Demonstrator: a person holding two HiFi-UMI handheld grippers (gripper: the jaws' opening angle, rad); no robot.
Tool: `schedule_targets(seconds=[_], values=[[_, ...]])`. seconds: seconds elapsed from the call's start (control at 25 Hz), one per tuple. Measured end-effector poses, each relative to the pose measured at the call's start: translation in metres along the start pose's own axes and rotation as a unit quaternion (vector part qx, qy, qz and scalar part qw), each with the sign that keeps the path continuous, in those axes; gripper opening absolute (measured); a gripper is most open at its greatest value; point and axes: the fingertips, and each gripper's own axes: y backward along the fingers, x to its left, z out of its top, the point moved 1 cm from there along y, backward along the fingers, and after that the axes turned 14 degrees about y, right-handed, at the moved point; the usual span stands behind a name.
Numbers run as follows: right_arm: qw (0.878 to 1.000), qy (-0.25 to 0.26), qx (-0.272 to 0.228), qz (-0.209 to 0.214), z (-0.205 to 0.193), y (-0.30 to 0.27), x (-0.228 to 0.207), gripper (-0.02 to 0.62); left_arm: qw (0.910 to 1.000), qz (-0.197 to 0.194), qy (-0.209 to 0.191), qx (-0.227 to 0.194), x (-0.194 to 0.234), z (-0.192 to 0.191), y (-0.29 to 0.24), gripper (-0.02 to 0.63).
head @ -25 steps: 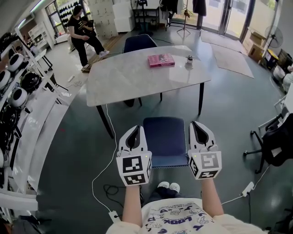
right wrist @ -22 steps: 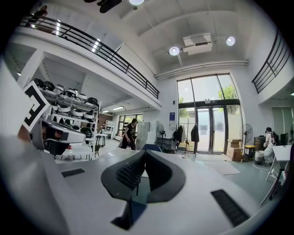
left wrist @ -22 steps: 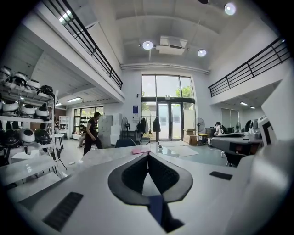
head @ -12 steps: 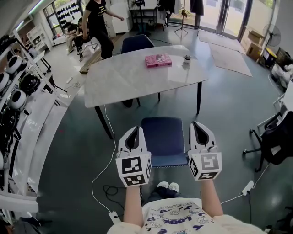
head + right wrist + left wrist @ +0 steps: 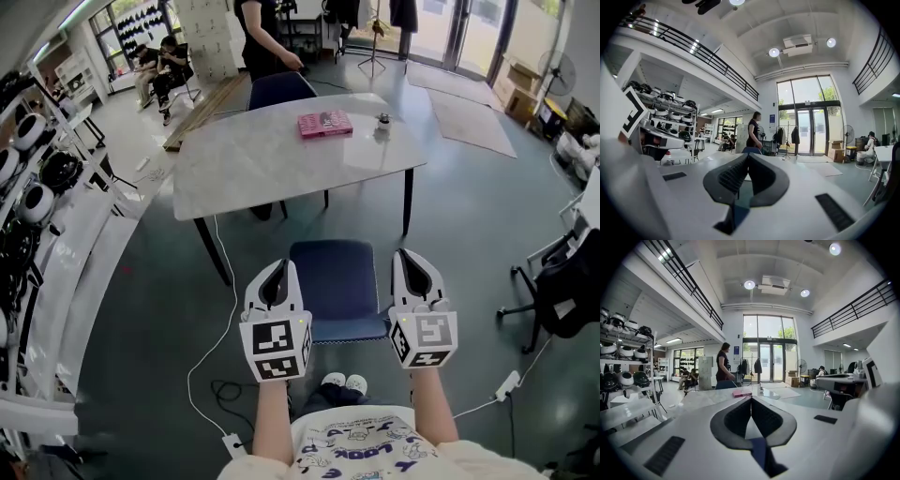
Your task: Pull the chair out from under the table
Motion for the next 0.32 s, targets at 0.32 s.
schedule_targets(seconds=[0.32], values=[[1.0, -0.002, 0.002, -0.001, 0.0007, -0.0037, -0.0053, 0.005, 1.0, 0.001, -0.003, -0.001, -0.0027, 0.004, -0.0035, 0.02]])
